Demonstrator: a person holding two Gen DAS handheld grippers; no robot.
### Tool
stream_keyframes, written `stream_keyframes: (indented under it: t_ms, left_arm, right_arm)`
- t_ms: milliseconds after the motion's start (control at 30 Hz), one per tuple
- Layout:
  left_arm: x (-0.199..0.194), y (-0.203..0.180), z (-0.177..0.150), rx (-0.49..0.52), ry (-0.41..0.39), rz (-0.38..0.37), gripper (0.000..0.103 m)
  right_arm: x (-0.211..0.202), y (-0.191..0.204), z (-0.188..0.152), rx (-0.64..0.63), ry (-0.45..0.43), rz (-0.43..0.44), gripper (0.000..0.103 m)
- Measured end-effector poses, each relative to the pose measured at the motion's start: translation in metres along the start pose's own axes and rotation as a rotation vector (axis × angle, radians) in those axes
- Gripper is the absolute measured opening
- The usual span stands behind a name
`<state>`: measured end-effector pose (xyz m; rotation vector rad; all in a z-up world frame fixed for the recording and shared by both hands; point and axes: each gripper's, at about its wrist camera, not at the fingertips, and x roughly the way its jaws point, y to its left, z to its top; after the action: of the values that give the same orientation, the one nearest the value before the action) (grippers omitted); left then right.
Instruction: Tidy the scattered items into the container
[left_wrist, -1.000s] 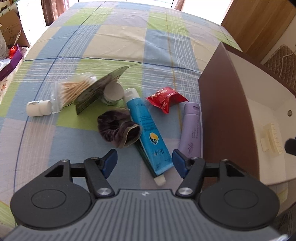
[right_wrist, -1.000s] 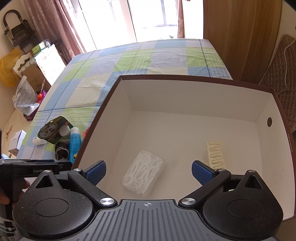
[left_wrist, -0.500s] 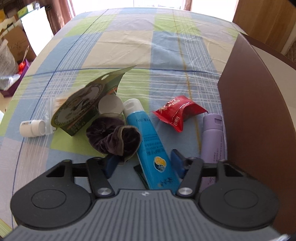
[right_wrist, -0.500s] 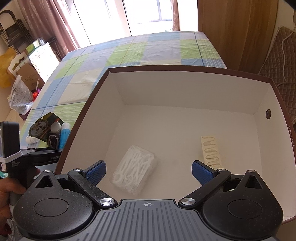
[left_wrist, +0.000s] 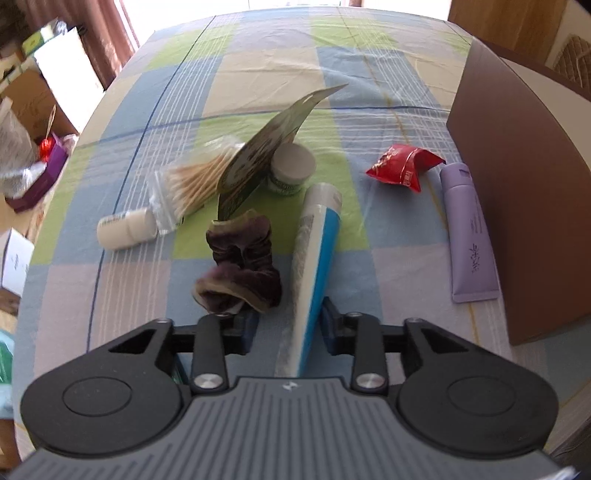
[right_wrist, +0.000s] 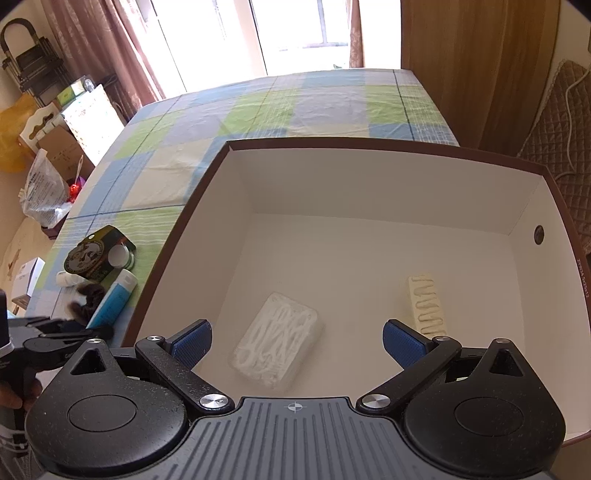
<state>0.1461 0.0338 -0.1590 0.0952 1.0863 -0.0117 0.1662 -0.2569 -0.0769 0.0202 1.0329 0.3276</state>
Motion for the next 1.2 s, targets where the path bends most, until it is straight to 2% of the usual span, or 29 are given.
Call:
stream_keyframes:
  t_ms: [100, 133, 167, 300, 667, 867, 967, 1200]
  left_arm:
    - [0.006, -0.009, 0.008, 0.051, -0.003, -0.006, 0.035]
    - [0.008, -0.011, 0.010, 0.067, -0.009, -0.005, 0.033]
    - [0.009, -0.013, 0.011, 0.082, -0.016, -0.005, 0.025]
    - [0.008, -0.017, 0.014, 0.122, -0.041, -0.004, 0.019]
    - [-0.030, 0.032, 0.001, -0.111, -0.067, -0.246, 0.018]
    - [-0.029, 0.045, -0.004, -0.095, -0.062, -0.241, 0.020]
    - [-0.036, 0.053, -0.006, -0.107, -0.074, -0.243, 0.030]
    - [-0.047, 0.065, -0.013, -0.101, -0.061, -0.236, 0.030]
  right_arm:
    - [-0.001, 0.003, 0.001, -0.009, -0.002, -0.003, 0.103]
    - [-0.002, 0.004, 0.001, -0.011, -0.003, -0.005, 0.103]
    - [-0.002, 0.004, 0.001, -0.013, -0.004, -0.006, 0.103]
    - [-0.003, 0.005, 0.000, -0.017, -0.005, -0.009, 0.103]
    - [-0.005, 0.013, 0.000, -0.023, -0.024, 0.005, 0.103]
    - [-0.005, 0.017, 0.000, -0.028, -0.025, 0.013, 0.103]
    - [-0.011, 0.021, 0.001, -0.040, -0.059, 0.024, 0.103]
    - [-0.022, 0.055, 0.012, -0.123, -0.150, 0.096, 0.103]
